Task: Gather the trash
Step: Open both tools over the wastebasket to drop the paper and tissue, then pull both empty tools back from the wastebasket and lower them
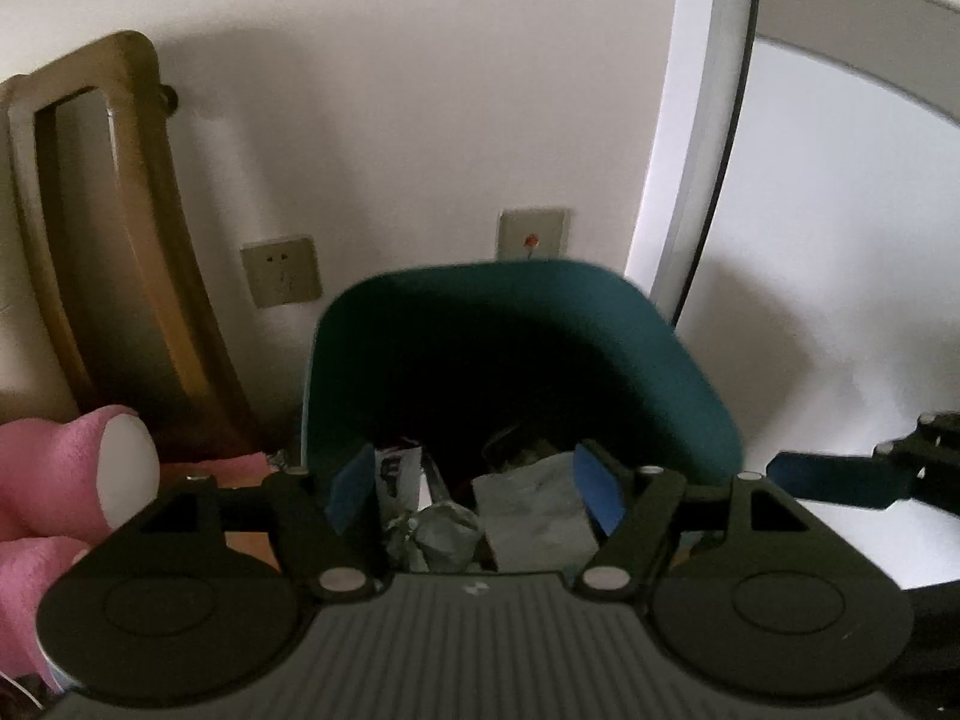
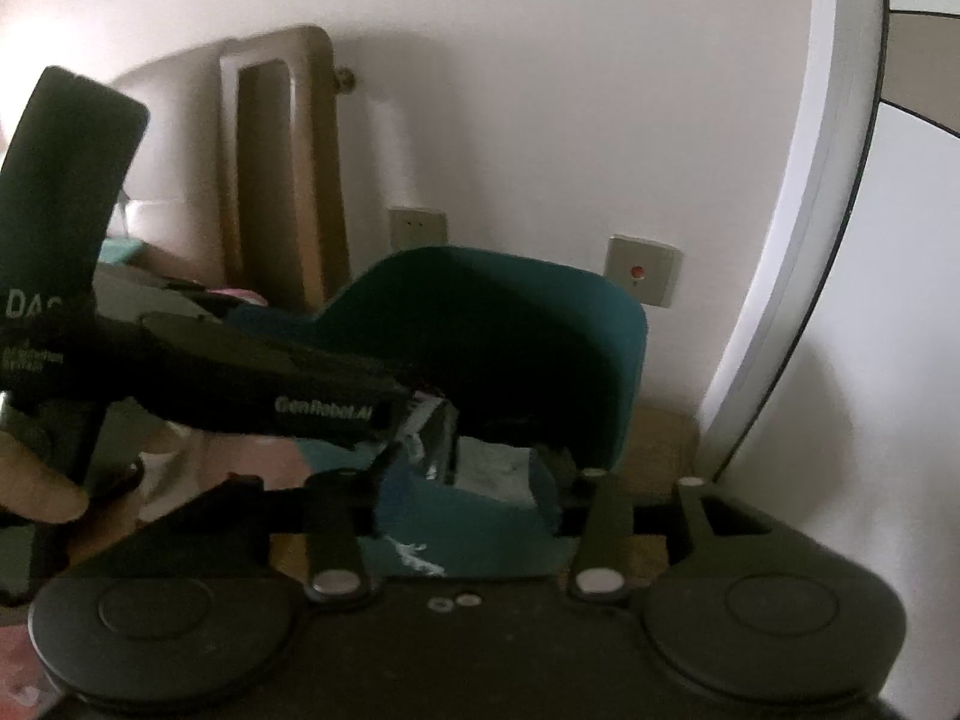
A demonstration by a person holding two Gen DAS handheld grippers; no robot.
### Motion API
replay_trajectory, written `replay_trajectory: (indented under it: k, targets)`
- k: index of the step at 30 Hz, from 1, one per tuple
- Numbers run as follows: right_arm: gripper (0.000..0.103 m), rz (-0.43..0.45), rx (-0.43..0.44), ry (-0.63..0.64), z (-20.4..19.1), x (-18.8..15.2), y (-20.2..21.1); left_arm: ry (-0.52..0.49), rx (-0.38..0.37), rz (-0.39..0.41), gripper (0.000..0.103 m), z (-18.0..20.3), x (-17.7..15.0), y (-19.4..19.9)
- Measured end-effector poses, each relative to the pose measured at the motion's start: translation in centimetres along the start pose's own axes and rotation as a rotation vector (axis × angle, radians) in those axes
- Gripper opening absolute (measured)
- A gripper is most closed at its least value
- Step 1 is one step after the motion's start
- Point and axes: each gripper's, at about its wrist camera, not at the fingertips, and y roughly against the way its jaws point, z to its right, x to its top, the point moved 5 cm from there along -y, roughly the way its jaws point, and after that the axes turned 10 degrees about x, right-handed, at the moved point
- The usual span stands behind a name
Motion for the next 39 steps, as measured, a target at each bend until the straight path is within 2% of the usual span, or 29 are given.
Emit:
replay_trajectory:
  k: [8,16,22,30,32,34,36,39]
  targets:
    - [0.047,0.009,0.003,0.029,-1.7,-2.1,2.5,0.069,-0.019,0.036,0.073,-2.0,-1.6,3.5]
    - [0.048,0.023,-0.011,-0.004,-3.6,-5.3,4.8,0.052,-0.017,0.077,0.078,-3.9,-6.1,6.7]
    - [0.051,0.011,-0.04,-0.04,-4.4,-9.4,6.5,0.047,-0.043,0.082,0.08,-4.3,-10.0,8.2]
    - [0.055,-0.055,-0.057,-0.106,-2.8,-18.5,5.4,0.065,-0.037,-0.025,0.081,-2.3,-17.3,5.9]
    - [0.055,-0.077,-0.065,-0.116,-2.1,-21.3,4.4,0.06,-0.009,-0.058,0.081,-1.5,-19.5,4.8]
    - [0.055,-0.101,-0.064,-0.136,-1.2,-24.3,3.2,0.067,-0.01,-0.072,0.085,-0.6,-21.9,3.5]
    - [0.055,-0.136,-0.064,-0.16,-0.2,-27.6,1.8,0.094,-0.022,-0.091,0.101,0.2,-24.4,1.8]
    - [0.055,-0.188,-0.07,-0.19,1.2,-32.7,-0.3,0.115,-0.018,-0.132,0.103,1.6,-28.8,-1.1]
